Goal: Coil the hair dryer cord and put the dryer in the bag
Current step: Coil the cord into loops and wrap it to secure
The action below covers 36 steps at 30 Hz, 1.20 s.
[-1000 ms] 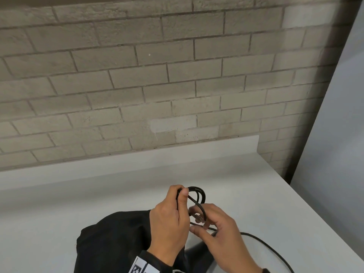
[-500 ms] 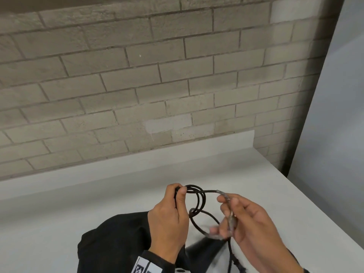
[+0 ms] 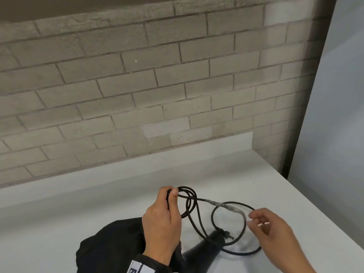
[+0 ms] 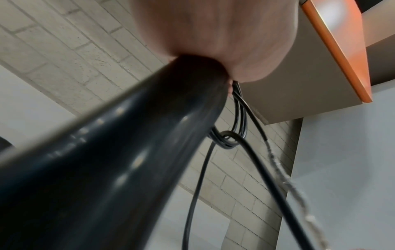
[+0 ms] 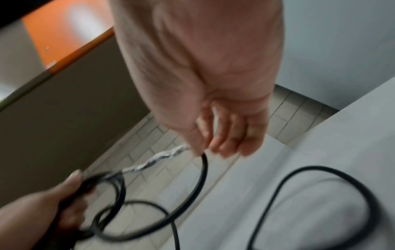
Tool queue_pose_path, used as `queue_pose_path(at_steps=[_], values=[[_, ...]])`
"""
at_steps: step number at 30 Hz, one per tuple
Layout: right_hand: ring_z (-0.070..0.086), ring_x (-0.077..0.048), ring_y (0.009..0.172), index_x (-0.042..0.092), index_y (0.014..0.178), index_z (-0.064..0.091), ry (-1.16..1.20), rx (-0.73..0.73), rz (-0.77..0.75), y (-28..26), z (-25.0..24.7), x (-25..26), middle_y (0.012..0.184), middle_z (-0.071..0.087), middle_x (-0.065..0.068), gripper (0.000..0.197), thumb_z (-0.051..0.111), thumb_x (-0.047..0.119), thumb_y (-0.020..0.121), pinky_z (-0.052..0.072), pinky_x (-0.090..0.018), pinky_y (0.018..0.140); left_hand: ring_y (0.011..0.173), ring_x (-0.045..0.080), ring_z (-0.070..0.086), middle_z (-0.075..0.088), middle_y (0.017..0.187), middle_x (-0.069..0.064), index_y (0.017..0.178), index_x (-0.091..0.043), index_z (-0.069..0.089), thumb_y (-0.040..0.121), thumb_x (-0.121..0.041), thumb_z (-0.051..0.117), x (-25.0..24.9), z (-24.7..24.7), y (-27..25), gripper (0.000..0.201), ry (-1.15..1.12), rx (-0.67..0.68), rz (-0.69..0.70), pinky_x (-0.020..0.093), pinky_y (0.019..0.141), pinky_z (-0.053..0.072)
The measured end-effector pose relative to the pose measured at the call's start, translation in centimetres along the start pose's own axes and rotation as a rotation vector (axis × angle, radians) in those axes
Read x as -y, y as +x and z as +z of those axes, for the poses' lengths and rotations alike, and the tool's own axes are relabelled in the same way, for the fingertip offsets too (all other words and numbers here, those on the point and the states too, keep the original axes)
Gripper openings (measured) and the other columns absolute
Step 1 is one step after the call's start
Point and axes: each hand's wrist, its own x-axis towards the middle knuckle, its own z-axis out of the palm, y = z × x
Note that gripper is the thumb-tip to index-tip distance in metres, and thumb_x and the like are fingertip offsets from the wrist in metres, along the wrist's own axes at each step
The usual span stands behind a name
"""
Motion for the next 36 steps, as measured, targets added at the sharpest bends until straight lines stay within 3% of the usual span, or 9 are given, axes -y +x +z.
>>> queue_pose_path(at_steps=[6, 11, 17, 21, 24, 26, 31, 34, 36], values=[[0.05, -0.007, 0.043, 0.027, 0.063, 0.06, 0.133, -0.132, -0.253, -4.3, 5.7, 2.9, 0.051, 0.057, 0.007, 0.031, 0.082, 0.007, 0.066, 0.043, -0.014, 0.047, 0.042, 0.013, 0.045, 0.043, 0.046, -0.01, 0.094, -0.028, 0.058, 0.101, -0.051, 0.033, 0.1, 0.1, -0.1, 0.034, 0.025, -0.002, 0.012, 0.024, 0.041, 0.033], [0.053, 0.009, 0.095, 0.042, 0.1, 0.056, -0.08, 0.134, -0.295, -4.5, 10.7, 5.4, 0.099, 0.053, 0.03, 0.029, 0.053, 0.058, 0.076, 0.037, -0.003, 0.077, 0.046, 0.013, 0.049, 0.043, 0.044, -0.008, 0.091, -0.039, 0.051, 0.096, -0.058, 0.025, -0.2, 0.0, -0.3, 0.032, 0.014, 0.042, 0.007, 0.021, 0.044, 0.032], [0.061, -0.002, 0.07, 0.022, 0.084, 0.062, 0.021, 0.405, -0.173, -2.9, 10.6, 7.0, 0.077, 0.067, -0.001, 0.021, 0.049, 0.033, 0.097, 0.046, -0.012, 0.068, 0.064, 0.011, 0.057, 0.061, 0.069, -0.012, 0.092, -0.044, 0.045, 0.09, -0.067, 0.019, -0.6, -0.1, -0.3, 0.035, 0.012, 0.077, -0.02, 0.019, 0.048, 0.034], [0.062, -0.002, 0.095, 0.031, 0.091, 0.06, -0.169, 0.495, -0.242, -3.2, 8.9, 4.0, 0.096, 0.066, 0.009, 0.065, 0.03, 0.086, 0.075, 0.042, -0.013, 0.091, 0.054, 0.012, 0.053, 0.048, 0.048, -0.008, 0.092, -0.041, 0.048, 0.094, -0.069, 0.016, -0.6, -0.3, -0.1, 0.042, 0.019, 0.06, 0.01, 0.018, 0.044, 0.032], [0.065, -0.022, 0.072, 0.039, 0.076, 0.05, -0.344, 0.221, -0.32, -1.5, 6.1, -1.0, 0.065, 0.06, 0.02, 0.037, 0.048, 0.075, 0.068, 0.042, -0.028, 0.073, 0.045, 0.01, 0.047, 0.042, 0.046, -0.009, 0.091, -0.039, 0.05, 0.096, -0.067, 0.017, -0.5, -0.4, -0.1, 0.043, 0.021, 0.054, 0.02, 0.017, 0.043, 0.029], [0.062, 0.005, 0.071, 0.037, 0.077, 0.036, -0.58, 0.316, -0.418, -1.5, 2.5, -3.4, 0.061, 0.053, 0.027, 0.018, 0.039, 0.046, 0.092, 0.039, -0.01, 0.071, 0.043, 0.009, 0.045, 0.041, 0.045, -0.01, 0.091, -0.037, 0.053, 0.096, -0.067, 0.017, -0.4, -0.4, -0.2, 0.047, 0.007, 0.055, 0.022, 0.013, 0.042, 0.027], [0.029, 0.018, 0.129, 0.036, 0.072, 0.032, -0.831, 0.018, -1.04, -3.1, -3.6, -9.4, 0.08, 0.043, 0.03, 0.029, 0.029, 0.037, 0.101, 0.015, -0.011, 0.101, 0.045, 0.008, 0.048, 0.038, 0.042, -0.012, 0.093, -0.031, 0.058, 0.096, -0.067, 0.018, -0.3, -0.2, 0.0, 0.054, 0.011, 0.061, 0.011, 0.013, 0.042, 0.029], [0.056, 0.018, 0.108, 0.038, 0.063, 0.025, -0.881, -0.579, -1.452, 1.9, -3.8, -10.7, 0.088, 0.059, 0.031, 0.076, 0.092, 0.061, 0.036, 0.043, -0.017, 0.08, 0.049, 0.008, 0.051, 0.039, 0.042, -0.013, 0.095, -0.037, 0.056, 0.097, -0.064, 0.021, -0.4, -0.3, 0.0, 0.043, 0.039, 0.071, 0.027, 0.015, 0.043, 0.029], [0.037, 0.007, 0.134, 0.045, 0.078, 0.037, -0.964, -0.122, -1.117, 0.2, -4.2, -11.1, 0.141, 0.045, 0.029, 0.026, 0.06, 0.052, 0.088, 0.034, -0.029, 0.107, 0.047, 0.01, 0.049, 0.039, 0.042, -0.012, 0.094, -0.039, 0.052, 0.097, -0.063, 0.021, -0.6, -0.3, -0.1, 0.039, 0.04, 0.078, 0.027, 0.015, 0.042, 0.029]])
